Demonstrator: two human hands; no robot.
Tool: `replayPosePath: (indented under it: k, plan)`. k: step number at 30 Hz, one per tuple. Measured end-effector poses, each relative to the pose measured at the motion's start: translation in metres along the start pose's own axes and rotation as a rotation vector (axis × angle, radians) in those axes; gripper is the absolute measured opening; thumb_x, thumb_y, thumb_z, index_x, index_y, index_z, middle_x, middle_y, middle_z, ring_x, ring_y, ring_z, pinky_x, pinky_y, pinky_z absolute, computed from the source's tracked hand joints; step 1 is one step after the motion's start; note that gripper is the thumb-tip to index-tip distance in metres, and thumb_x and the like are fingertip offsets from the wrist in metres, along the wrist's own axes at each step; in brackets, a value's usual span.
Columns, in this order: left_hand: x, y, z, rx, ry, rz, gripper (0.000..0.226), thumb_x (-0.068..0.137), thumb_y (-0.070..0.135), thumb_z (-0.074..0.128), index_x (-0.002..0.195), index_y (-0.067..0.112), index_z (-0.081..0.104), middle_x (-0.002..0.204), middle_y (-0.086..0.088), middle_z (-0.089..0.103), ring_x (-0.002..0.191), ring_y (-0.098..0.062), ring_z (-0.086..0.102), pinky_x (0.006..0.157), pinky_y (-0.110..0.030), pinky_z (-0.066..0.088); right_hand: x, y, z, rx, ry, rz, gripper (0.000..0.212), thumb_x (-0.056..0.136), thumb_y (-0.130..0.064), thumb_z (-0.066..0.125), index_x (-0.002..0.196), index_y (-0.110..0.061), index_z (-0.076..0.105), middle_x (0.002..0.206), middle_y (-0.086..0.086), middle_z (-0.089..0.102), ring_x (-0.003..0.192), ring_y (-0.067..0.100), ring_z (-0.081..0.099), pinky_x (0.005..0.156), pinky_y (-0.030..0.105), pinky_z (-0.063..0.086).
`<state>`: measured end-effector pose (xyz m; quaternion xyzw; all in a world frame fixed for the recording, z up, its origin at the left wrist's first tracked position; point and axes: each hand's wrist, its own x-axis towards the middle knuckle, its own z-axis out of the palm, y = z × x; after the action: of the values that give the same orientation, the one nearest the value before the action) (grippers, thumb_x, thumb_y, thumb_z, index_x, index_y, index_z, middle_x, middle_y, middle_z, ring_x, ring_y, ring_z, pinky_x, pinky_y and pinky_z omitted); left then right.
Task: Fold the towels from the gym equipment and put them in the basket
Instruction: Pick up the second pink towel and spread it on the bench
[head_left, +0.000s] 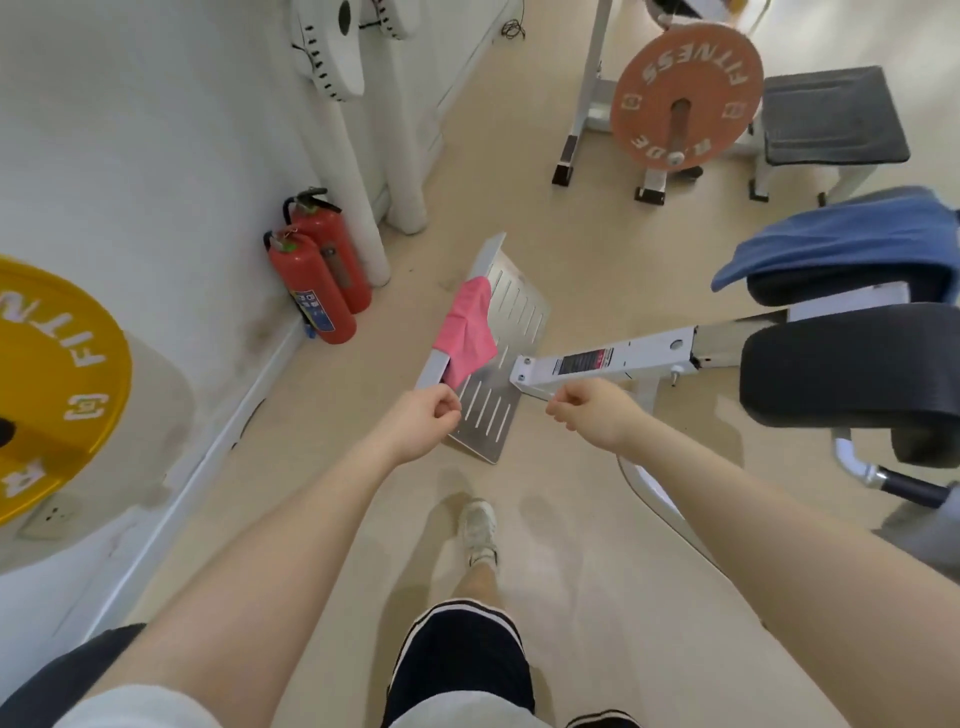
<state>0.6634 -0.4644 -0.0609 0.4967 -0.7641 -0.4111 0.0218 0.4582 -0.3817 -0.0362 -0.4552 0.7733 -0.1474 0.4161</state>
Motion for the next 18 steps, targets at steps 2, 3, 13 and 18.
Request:
replayPosePath:
  k: [2, 3, 13, 18]
  plan:
    - [0.050, 0.003, -0.021, 0.004, -0.012, -0.018, 0.012, 0.089, 0.009, 0.050, 0.094, 0.009, 0.061, 0.083, -0.001, 0.056, 0.078, -0.016, 0.049, 0.057, -0.021, 0.033, 0.058, -0.014, -0.018, -0.023, -0.002, 0.009, 0.024, 0.092, -0.016, 0.047, 0.094, 0.003, 0.061, 0.085, 0.009, 0.056, 0.081, 0.021, 0.049, 0.069, 0.028, 0.037]
    - [0.073, 0.004, -0.032, 0.016, -0.018, -0.026, 0.015, 0.090, 0.008, 0.050, 0.097, 0.004, 0.062, 0.085, -0.003, 0.056, 0.079, -0.016, 0.048, 0.060, -0.022, 0.031, 0.085, -0.023, -0.025, -0.037, 0.000, 0.008, 0.023, 0.092, -0.015, 0.047, 0.093, 0.004, 0.061, 0.085, 0.009, 0.056, 0.081, 0.021, 0.048, 0.066, 0.029, 0.036]
    - [0.277, -0.007, -0.066, -0.134, 0.138, -0.268, 0.010, 0.091, 0.015, 0.048, 0.088, 0.015, 0.058, 0.101, -0.001, 0.046, 0.084, -0.016, 0.048, 0.081, -0.028, 0.041, 0.327, -0.049, -0.057, -0.082, -0.132, 0.030, 0.021, 0.092, -0.014, 0.042, 0.099, -0.002, 0.058, 0.087, 0.009, 0.055, 0.079, 0.023, 0.048, 0.070, 0.029, 0.038]
    - [0.380, -0.047, -0.045, -0.176, 0.176, -0.391, 0.018, 0.094, 0.019, 0.046, 0.097, 0.010, 0.061, 0.097, -0.002, 0.053, 0.077, -0.013, 0.048, 0.063, -0.020, 0.035, 0.463, -0.033, -0.035, -0.175, -0.170, 0.072, 0.022, 0.088, -0.009, 0.040, 0.099, -0.003, 0.058, 0.085, 0.010, 0.058, 0.080, 0.027, 0.055, 0.070, 0.034, 0.046]
